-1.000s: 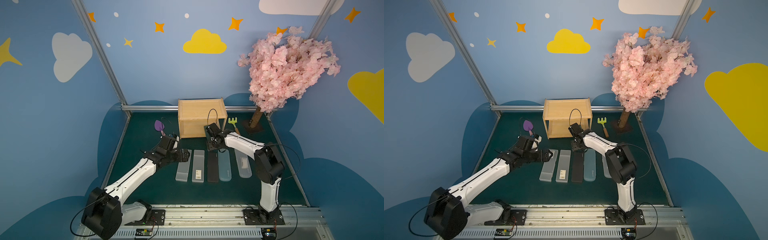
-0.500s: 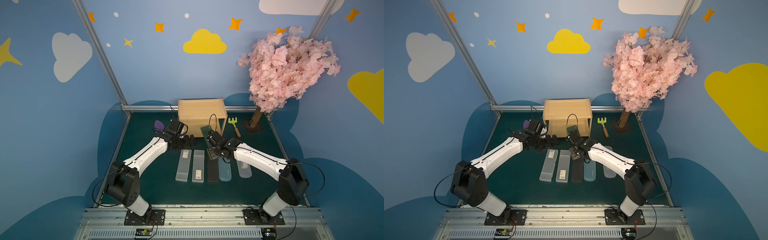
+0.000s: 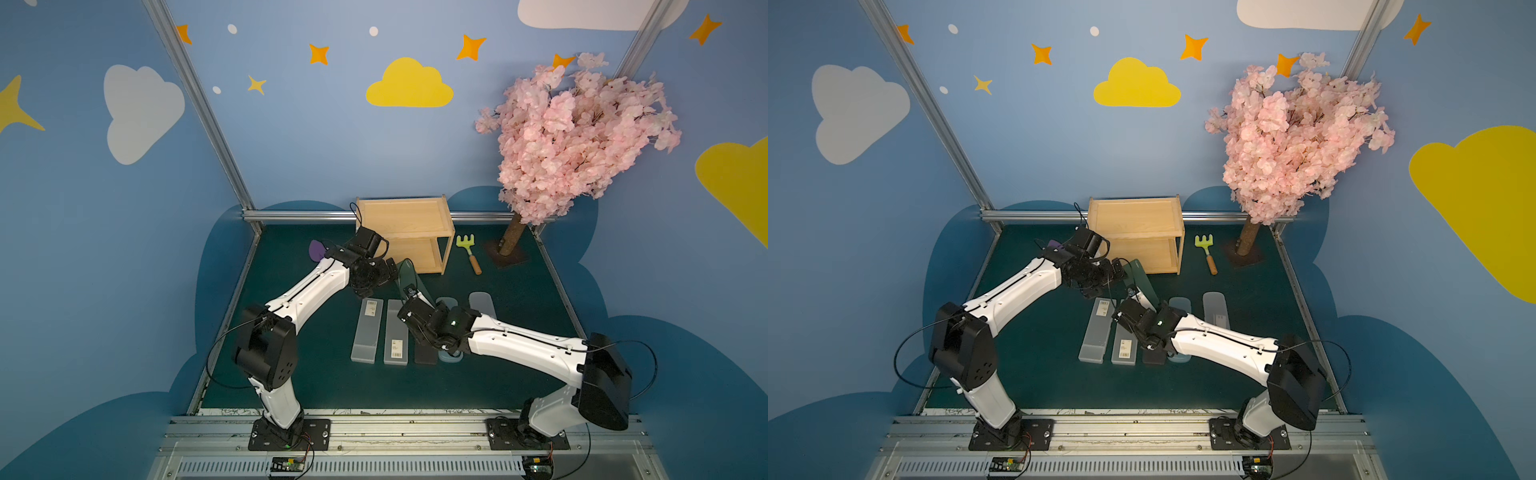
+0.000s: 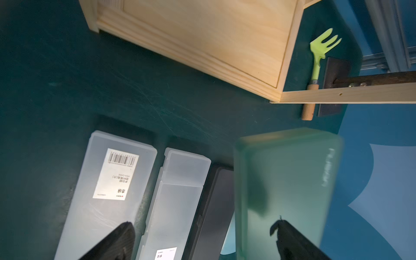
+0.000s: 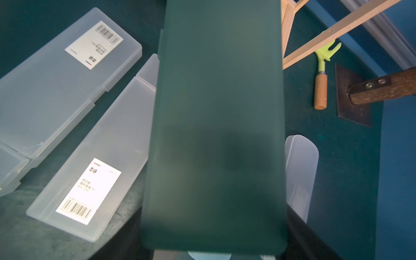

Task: Remove the pencil cases from the shelf
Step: Pick up the pencil case from the shelf.

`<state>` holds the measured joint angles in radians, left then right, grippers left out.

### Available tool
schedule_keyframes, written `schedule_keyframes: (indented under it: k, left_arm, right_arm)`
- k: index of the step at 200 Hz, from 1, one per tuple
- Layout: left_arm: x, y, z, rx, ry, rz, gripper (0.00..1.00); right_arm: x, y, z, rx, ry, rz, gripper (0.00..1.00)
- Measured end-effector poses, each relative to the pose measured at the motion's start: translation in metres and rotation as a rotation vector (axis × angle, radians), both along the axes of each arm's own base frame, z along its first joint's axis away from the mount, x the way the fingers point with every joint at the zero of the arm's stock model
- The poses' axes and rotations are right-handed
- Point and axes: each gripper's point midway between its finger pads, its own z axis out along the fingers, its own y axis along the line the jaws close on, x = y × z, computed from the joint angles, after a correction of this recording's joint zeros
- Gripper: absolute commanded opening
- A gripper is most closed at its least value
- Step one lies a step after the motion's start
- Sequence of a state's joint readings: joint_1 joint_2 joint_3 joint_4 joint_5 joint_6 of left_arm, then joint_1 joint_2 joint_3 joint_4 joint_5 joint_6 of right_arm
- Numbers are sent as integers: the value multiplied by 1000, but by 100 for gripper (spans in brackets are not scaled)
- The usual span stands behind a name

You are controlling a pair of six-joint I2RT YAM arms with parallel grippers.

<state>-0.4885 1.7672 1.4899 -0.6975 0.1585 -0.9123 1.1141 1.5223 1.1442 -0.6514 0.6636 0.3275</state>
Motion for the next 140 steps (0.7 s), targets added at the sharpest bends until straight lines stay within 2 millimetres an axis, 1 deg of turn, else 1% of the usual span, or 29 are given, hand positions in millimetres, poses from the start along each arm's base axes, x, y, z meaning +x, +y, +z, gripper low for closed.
schedule_keyframes:
  k: [12,22,34,57,70,112,140]
  left_arm:
    - [-2,-5,-4,-2,22,9,100]
    - [-2,-11,-3,-2,29,11,100]
    - [2,-17,6,-9,15,15,100]
    - [10,-28,30,-37,-39,19,100]
    - [12,-30,34,-47,-47,26,100]
    - [10,-34,29,-46,-26,36,100]
    - [6,-37,19,-35,-5,33,100]
  right_arm:
    - [-3,3,1,-7,-17,6,60]
    - [-5,5,1,-12,-27,8,60]
    - [-7,6,1,-19,-39,10,60]
    - [-9,9,1,-22,-50,9,60]
    - [-10,9,1,-23,-56,8,60]
    - [-10,10,1,-30,-64,7,61]
    - [-9,14,3,-28,-70,8,61]
